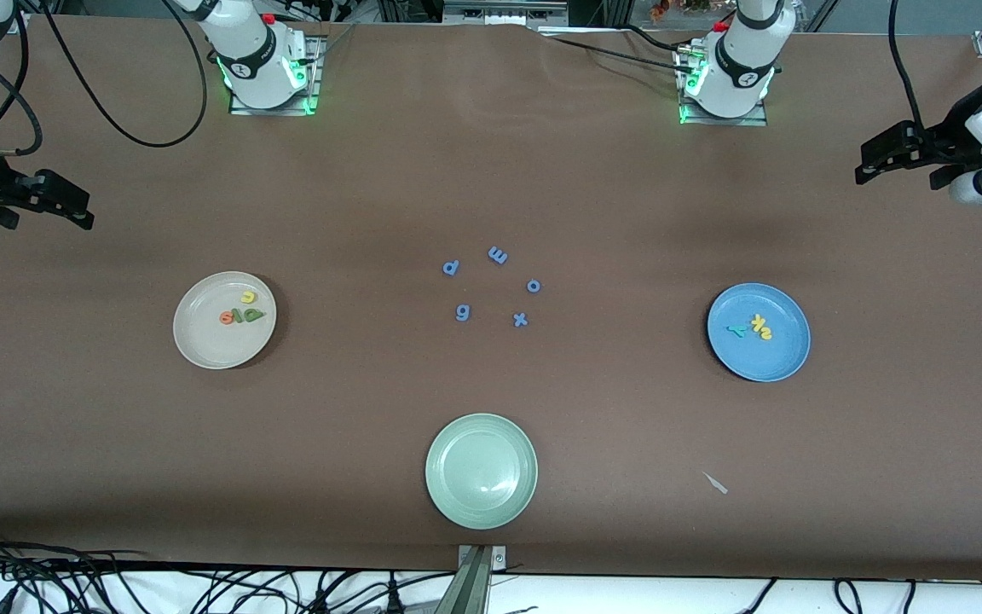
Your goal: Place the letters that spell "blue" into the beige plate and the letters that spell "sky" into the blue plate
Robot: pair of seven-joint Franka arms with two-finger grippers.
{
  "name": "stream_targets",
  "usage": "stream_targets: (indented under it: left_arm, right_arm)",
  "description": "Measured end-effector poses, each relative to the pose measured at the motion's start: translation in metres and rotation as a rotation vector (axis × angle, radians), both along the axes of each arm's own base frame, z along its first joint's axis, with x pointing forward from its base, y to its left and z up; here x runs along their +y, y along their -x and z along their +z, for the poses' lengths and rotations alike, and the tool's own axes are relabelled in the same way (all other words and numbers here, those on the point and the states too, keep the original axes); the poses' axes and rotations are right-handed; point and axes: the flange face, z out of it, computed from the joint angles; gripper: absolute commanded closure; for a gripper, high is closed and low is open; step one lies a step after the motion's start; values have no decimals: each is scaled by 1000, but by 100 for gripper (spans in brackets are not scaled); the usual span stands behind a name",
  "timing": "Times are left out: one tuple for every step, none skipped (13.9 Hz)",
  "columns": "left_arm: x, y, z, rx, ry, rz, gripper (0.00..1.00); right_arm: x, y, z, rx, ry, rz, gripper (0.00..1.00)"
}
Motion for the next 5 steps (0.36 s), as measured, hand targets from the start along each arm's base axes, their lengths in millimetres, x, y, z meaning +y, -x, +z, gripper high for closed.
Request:
stream_targets:
  left_arm:
    - [0,0,0,0,0,0,0]
    - [0,0,0,0,0,0,0]
    - [0,0,0,0,0,0,0]
    - [0,0,0,0,0,0,0]
    - [0,0,0,0,0,0,0]
  right_arm:
    - [0,-1,-1,-2,0,0,0]
    - [0,-2,-2,-2,0,0,0]
    - [0,-2,-3,-1,0,0,0]
    - [0,-2,-3,0,0,0,0]
    - [0,-3,-4,0,0,0,0]
